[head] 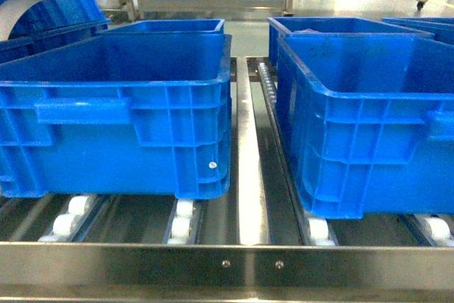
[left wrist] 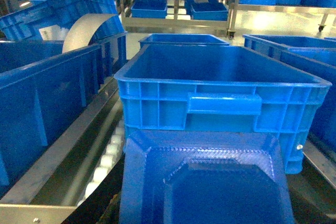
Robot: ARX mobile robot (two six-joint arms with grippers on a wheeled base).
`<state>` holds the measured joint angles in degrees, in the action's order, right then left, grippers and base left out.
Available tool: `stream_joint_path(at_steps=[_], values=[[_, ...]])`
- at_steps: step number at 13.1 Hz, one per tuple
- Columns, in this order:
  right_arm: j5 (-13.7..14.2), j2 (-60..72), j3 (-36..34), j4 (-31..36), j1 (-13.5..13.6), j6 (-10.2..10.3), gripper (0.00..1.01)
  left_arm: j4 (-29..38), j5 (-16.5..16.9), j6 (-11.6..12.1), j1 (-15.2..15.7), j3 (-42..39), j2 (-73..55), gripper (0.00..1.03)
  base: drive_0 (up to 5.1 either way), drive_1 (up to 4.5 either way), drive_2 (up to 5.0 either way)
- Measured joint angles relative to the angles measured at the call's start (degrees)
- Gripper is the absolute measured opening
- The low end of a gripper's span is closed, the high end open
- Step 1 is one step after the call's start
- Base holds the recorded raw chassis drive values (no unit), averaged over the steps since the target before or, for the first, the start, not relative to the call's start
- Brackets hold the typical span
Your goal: Sort blue parts and orange caps into right shelf containers
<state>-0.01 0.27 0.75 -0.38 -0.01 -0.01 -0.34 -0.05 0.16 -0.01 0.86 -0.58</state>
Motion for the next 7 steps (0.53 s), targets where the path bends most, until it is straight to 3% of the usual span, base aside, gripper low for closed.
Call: stream_joint_path(at_steps=[2, 7], values=[[0.0, 0.0, 0.0, 0.13, 0.0, 0.0, 0.45, 0.04, 0.02, 0.0, 0.0, 0.0, 0.0, 0.44, -0.1, 4.19, -4.5], [-0.02, 0.0, 0.0, 0.02, 0.0, 0.0, 0.45, -0.07, 0.04, 0.0, 0.0, 0.0, 0.0, 0.44, 0.0, 0.0, 0.0]])
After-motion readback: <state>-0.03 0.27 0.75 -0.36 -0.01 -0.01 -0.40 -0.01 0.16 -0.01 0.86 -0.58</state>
